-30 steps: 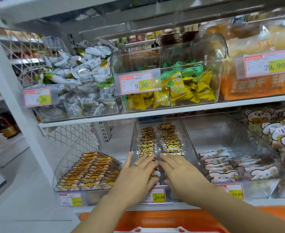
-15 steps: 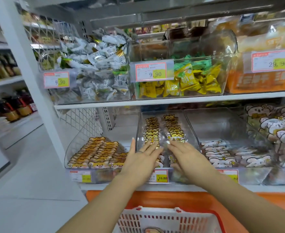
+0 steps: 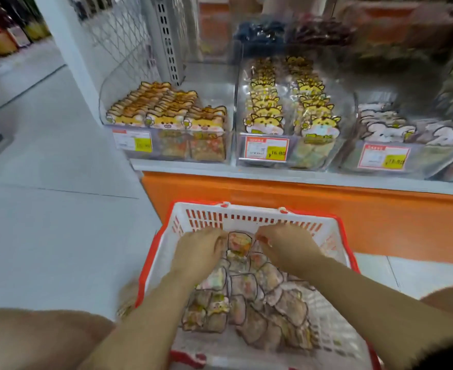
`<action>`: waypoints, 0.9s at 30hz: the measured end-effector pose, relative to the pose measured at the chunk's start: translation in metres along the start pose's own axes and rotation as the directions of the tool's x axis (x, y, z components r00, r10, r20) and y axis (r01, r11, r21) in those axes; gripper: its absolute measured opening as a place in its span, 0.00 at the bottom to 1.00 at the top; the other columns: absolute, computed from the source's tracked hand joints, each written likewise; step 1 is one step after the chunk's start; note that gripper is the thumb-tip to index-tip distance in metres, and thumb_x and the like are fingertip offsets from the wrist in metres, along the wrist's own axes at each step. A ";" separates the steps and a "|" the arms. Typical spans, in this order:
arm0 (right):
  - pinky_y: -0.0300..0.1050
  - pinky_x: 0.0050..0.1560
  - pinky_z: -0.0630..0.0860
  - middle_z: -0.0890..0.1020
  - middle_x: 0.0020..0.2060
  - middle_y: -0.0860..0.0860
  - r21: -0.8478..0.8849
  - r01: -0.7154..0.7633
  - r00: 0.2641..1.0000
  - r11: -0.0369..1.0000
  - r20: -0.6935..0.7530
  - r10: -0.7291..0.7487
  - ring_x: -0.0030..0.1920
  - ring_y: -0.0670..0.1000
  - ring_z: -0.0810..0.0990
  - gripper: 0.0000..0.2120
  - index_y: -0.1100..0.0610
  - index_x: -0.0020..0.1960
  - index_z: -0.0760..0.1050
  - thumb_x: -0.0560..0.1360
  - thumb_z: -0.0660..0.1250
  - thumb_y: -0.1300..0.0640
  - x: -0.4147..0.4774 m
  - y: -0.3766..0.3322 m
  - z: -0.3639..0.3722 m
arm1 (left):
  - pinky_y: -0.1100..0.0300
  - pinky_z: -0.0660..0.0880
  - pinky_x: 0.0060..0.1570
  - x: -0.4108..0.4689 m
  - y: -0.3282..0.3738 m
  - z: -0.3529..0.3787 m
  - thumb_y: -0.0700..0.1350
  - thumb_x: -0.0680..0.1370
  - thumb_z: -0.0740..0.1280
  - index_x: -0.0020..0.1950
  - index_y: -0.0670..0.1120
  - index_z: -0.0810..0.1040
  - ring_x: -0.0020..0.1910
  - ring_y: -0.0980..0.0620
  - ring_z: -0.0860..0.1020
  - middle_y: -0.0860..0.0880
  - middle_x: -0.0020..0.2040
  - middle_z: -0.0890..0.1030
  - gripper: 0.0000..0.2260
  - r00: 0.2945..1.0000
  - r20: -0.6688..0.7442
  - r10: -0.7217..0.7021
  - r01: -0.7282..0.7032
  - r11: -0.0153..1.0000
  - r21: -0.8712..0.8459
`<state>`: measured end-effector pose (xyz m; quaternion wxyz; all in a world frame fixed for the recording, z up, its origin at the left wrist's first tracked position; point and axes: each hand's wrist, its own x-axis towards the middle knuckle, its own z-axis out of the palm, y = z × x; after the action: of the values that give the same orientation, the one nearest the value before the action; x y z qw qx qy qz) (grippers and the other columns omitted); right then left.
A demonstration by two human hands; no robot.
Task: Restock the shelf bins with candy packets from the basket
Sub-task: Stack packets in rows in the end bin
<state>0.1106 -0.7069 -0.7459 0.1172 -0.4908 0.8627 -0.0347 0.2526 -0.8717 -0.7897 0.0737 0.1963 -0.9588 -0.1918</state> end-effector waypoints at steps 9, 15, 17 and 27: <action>0.40 0.42 0.79 0.78 0.54 0.51 0.228 -0.391 0.820 0.891 0.527 0.225 0.45 0.49 0.79 0.20 0.52 0.73 0.66 0.82 0.60 0.53 0.019 0.030 0.124 | 0.53 0.72 0.66 -0.034 -0.077 0.105 0.49 0.81 0.64 0.76 0.50 0.67 0.68 0.45 0.73 0.46 0.72 0.71 0.23 0.708 0.608 -0.360 0.424 0.905 0.043; 0.48 0.51 0.80 0.76 0.50 0.49 0.607 -0.719 0.686 0.338 0.542 0.486 0.43 0.46 0.77 0.30 0.58 0.76 0.61 0.79 0.69 0.54 0.079 0.028 0.150 | 0.47 0.69 0.68 -0.039 -0.078 0.151 0.48 0.81 0.62 0.75 0.51 0.66 0.69 0.42 0.71 0.46 0.75 0.67 0.22 0.634 0.702 -0.326 0.417 0.908 0.045; 0.54 0.55 0.81 0.77 0.48 0.50 0.647 -0.743 0.627 0.174 0.580 0.520 0.46 0.53 0.80 0.34 0.58 0.76 0.61 0.76 0.72 0.53 0.096 0.031 0.170 | 0.45 0.74 0.61 -0.040 -0.078 0.157 0.49 0.81 0.60 0.74 0.52 0.67 0.66 0.40 0.74 0.46 0.75 0.66 0.20 0.605 0.731 -0.316 0.367 0.925 0.096; 0.41 0.25 0.69 0.80 0.40 0.56 0.651 -0.743 0.468 -0.156 0.672 0.573 0.32 0.52 0.74 0.32 0.57 0.59 0.76 0.61 0.82 0.45 0.111 0.029 0.210 | 0.46 0.75 0.60 -0.039 -0.079 0.161 0.48 0.80 0.59 0.69 0.52 0.71 0.65 0.41 0.73 0.50 0.75 0.65 0.17 0.594 0.721 -0.357 0.441 0.894 0.080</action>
<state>0.0820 -0.7753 -0.9738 0.4351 0.1868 0.7785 -0.4120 0.2806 -0.8689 -0.9708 -0.3418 0.3107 -0.8288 -0.3157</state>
